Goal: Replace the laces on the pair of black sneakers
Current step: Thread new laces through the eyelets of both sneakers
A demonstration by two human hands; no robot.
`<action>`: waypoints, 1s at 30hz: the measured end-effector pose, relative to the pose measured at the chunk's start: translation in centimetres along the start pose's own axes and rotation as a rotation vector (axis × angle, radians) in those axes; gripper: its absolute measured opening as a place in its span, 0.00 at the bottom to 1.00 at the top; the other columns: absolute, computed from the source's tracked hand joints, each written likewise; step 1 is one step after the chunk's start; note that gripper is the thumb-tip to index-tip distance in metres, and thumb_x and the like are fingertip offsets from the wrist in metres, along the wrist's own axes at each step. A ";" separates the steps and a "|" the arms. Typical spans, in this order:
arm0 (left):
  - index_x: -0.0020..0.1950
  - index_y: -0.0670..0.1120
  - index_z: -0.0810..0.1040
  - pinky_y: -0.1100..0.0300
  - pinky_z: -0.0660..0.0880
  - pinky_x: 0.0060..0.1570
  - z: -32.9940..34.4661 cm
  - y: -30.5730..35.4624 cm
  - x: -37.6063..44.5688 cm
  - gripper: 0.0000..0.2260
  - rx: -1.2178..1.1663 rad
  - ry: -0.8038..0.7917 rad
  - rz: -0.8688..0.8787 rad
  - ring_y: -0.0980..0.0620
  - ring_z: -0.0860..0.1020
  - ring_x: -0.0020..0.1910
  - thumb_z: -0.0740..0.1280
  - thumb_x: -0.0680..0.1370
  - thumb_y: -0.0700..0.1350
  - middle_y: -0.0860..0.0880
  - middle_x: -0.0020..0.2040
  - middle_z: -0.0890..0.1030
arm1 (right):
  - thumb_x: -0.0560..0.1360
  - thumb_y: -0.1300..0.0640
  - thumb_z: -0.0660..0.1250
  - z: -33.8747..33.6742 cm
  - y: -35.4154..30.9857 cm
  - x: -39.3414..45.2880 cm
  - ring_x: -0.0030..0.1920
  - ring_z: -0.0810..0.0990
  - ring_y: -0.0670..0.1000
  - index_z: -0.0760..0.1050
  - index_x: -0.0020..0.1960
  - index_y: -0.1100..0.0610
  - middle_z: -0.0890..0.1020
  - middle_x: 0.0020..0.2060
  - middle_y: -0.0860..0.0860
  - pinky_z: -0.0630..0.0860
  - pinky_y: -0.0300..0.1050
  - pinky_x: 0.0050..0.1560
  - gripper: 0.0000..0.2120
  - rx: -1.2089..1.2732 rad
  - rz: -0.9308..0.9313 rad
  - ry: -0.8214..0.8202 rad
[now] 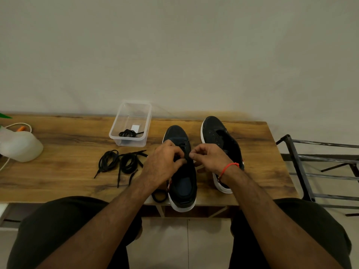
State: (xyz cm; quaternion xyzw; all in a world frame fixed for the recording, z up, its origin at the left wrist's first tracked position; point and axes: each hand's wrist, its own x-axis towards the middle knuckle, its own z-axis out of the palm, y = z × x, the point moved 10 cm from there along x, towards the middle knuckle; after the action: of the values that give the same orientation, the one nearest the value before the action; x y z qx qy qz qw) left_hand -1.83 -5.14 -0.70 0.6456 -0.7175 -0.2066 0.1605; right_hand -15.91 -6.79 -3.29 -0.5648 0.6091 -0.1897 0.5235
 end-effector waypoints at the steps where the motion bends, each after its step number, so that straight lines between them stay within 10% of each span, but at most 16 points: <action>1: 0.57 0.56 0.75 0.59 0.71 0.52 0.1 -0.5 0.1 0.14 -0.035 -0.018 -0.038 0.55 0.73 0.58 0.75 0.75 0.54 0.55 0.57 0.72 | 0.80 0.59 0.67 -0.3 0.1 0.0 0.50 0.83 0.54 0.80 0.51 0.58 0.84 0.48 0.54 0.83 0.53 0.49 0.04 0.051 0.016 0.031; 5: 0.61 0.58 0.64 0.52 0.64 0.60 0.6 -3.1 0.2 0.31 -0.048 -0.126 -0.215 0.49 0.66 0.67 0.80 0.68 0.56 0.52 0.68 0.66 | 0.83 0.63 0.57 -3.9 0.2 0.0 0.47 0.86 0.57 0.74 0.53 0.60 0.85 0.47 0.58 0.82 0.58 0.51 0.07 0.682 0.062 0.254; 9: 0.72 0.55 0.60 0.52 0.61 0.59 1.4 -4.2 -0.1 0.41 -0.063 -0.232 -0.293 0.46 0.62 0.70 0.81 0.67 0.55 0.48 0.71 0.60 | 0.83 0.64 0.54 -11.8 -0.9 -1.6 0.30 0.74 0.53 0.69 0.48 0.57 0.77 0.34 0.55 0.78 0.47 0.33 0.08 1.216 -0.243 0.557; 12: 0.72 0.57 0.59 0.47 0.61 0.65 1.3 -4.2 0.0 0.42 0.013 -0.227 -0.285 0.45 0.60 0.70 0.81 0.66 0.58 0.48 0.71 0.59 | 0.82 0.61 0.58 -16.8 -0.9 -3.9 0.28 0.68 0.49 0.69 0.50 0.54 0.75 0.32 0.51 0.64 0.41 0.28 0.05 0.985 -0.394 0.818; 15: 0.74 0.57 0.57 0.44 0.62 0.68 1.4 -4.4 0.1 0.46 0.003 -0.238 -0.290 0.44 0.60 0.72 0.81 0.66 0.58 0.48 0.73 0.58 | 0.80 0.59 0.63 -16.8 -4.0 -4.9 0.34 0.77 0.45 0.73 0.54 0.52 0.80 0.36 0.49 0.72 0.42 0.38 0.05 0.385 -0.491 0.840; 18: 0.76 0.54 0.54 0.41 0.65 0.71 1.7 -5.2 0.0 0.50 -0.071 -0.268 -0.323 0.43 0.62 0.73 0.82 0.64 0.57 0.45 0.73 0.58 | 0.79 0.61 0.66 -8.8 -7.0 -2.8 0.45 0.77 0.36 0.77 0.61 0.53 0.81 0.46 0.43 0.71 0.27 0.50 0.11 -0.292 -0.557 0.385; 22: 0.77 0.53 0.52 0.39 0.68 0.70 2.2 -5.7 -0.2 0.52 -0.078 -0.306 -0.343 0.42 0.64 0.73 0.82 0.64 0.58 0.44 0.73 0.59 | 0.80 0.56 0.66 0.1 -3.6 -0.5 0.55 0.79 0.46 0.78 0.62 0.49 0.82 0.54 0.47 0.78 0.46 0.59 0.11 -0.728 -0.418 -0.071; 26: 0.79 0.53 0.51 0.38 0.68 0.70 2.3 -5.7 -0.1 0.53 -0.077 -0.317 -0.350 0.41 0.64 0.73 0.82 0.65 0.57 0.44 0.75 0.58 | 0.80 0.53 0.68 -1.5 -3.8 0.3 0.47 0.79 0.46 0.82 0.53 0.52 0.80 0.42 0.44 0.77 0.45 0.53 0.06 -0.644 -0.348 0.037; 30: 0.80 0.52 0.51 0.46 0.69 0.69 2.4 -5.4 -0.1 0.52 -0.105 -0.340 -0.337 0.41 0.65 0.74 0.82 0.67 0.52 0.44 0.77 0.57 | 0.77 0.56 0.67 -12.9 -1.9 -1.3 0.40 0.76 0.47 0.80 0.47 0.56 0.79 0.39 0.49 0.73 0.42 0.43 0.05 0.199 -0.175 0.734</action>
State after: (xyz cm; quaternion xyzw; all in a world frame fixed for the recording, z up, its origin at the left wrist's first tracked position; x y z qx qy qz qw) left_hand 1.63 -5.24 -5.44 0.7030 -0.6044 -0.3732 0.0343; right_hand -26.21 -10.83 3.69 -0.4558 0.6841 -0.4810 0.3048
